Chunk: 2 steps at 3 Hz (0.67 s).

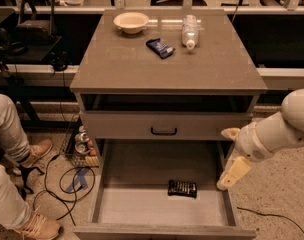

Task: Pick rxbar chocolate from middle drawer and place on counter

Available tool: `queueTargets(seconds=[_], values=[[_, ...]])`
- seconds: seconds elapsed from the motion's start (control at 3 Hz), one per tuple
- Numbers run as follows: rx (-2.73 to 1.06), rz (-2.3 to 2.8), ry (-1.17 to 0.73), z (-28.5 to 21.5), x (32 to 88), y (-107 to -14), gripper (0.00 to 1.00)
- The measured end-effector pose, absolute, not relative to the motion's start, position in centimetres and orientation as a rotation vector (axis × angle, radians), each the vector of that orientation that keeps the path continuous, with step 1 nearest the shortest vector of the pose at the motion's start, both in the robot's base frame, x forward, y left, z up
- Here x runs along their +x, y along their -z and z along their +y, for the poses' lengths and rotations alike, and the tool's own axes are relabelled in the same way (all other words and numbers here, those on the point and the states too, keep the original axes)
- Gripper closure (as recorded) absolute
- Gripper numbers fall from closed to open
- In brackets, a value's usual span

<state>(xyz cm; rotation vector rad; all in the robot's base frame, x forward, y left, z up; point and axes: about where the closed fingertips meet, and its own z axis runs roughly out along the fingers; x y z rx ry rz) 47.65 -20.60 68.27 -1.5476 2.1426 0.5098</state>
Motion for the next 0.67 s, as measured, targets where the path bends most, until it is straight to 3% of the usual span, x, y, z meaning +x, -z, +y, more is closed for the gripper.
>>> queueTargets(seconds=[0.67], values=[[-1.489,2.145,-0.704,-15.3,46.4,-55.8,0.00]])
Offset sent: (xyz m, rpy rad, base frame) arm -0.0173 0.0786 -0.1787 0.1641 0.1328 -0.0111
